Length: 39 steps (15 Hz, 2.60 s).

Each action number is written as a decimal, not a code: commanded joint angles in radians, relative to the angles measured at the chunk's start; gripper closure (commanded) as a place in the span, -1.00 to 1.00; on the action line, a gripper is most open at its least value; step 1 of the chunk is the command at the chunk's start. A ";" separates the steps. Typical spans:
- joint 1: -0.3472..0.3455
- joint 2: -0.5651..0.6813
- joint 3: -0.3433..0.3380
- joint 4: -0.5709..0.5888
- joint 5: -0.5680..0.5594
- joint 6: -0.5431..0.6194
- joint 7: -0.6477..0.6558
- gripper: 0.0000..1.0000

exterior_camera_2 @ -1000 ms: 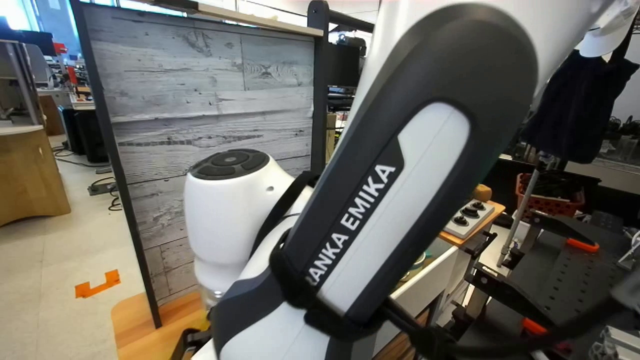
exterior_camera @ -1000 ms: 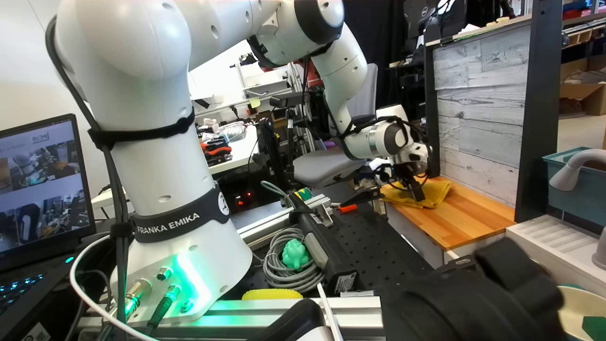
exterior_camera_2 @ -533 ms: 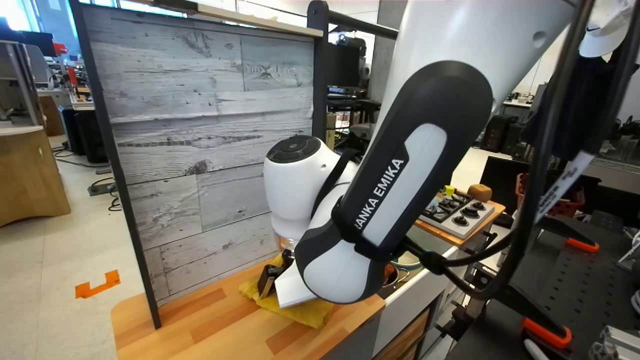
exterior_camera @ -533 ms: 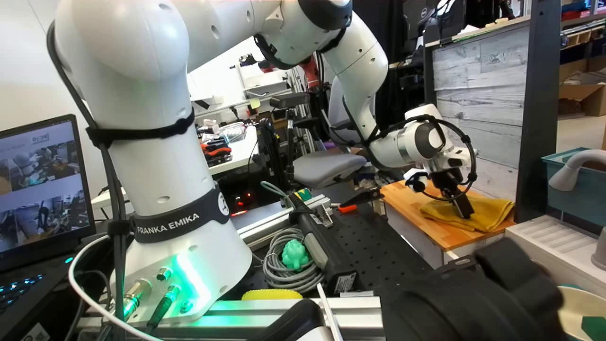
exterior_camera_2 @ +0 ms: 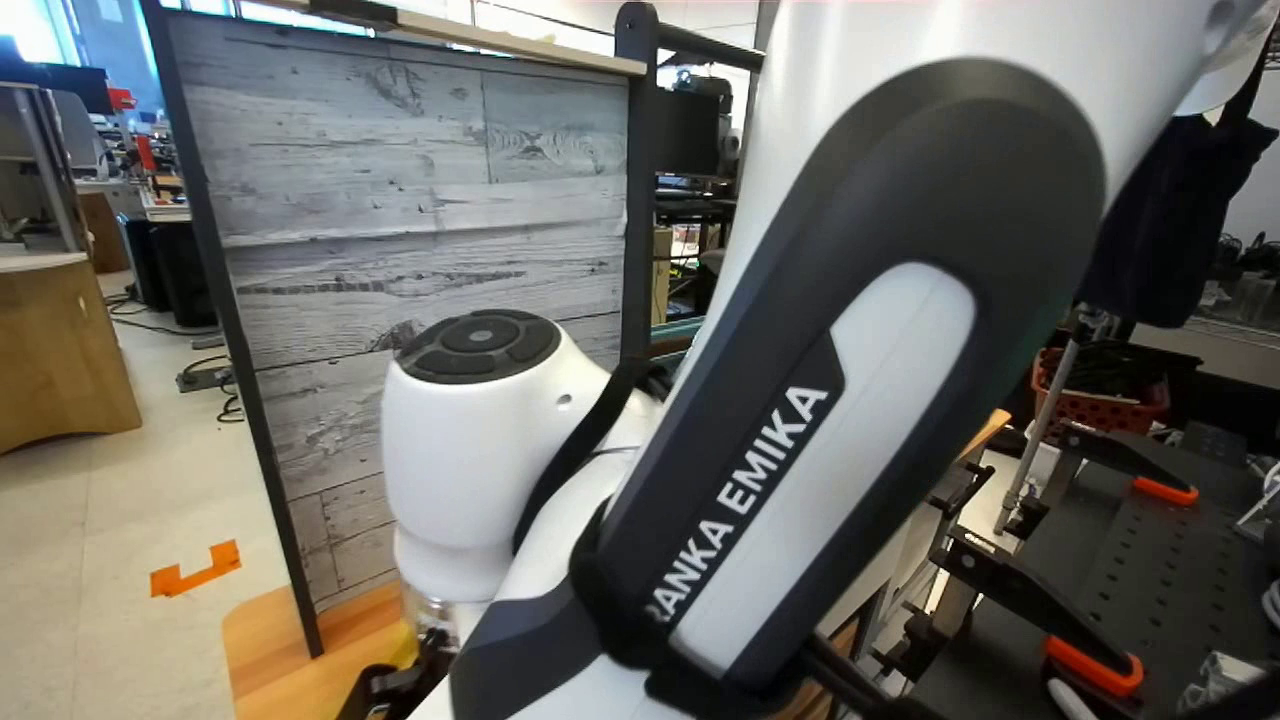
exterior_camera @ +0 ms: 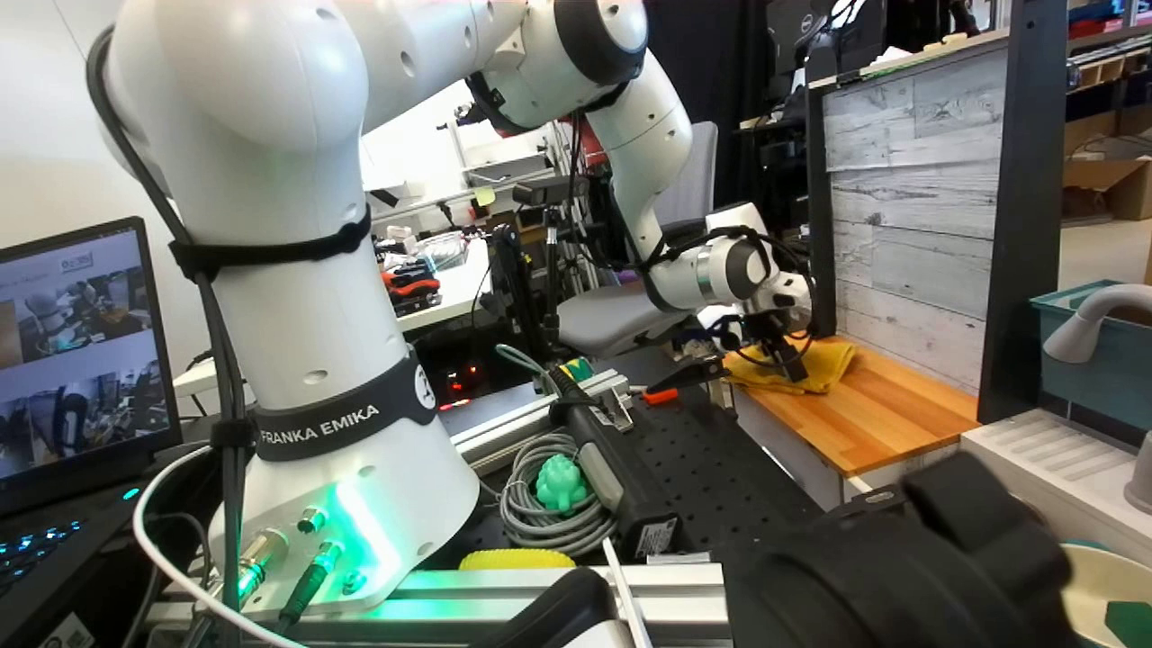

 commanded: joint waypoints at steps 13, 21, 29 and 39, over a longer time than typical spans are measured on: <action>-0.214 0.000 0.108 0.015 0.033 -0.248 -0.110 -1.00; -0.211 -0.036 0.247 -0.002 0.072 -0.184 -0.246 -1.00; -0.245 -0.092 0.223 -0.064 0.097 -0.156 -0.296 -1.00; -0.185 -0.051 0.009 -0.046 0.072 -0.155 -0.146 -1.00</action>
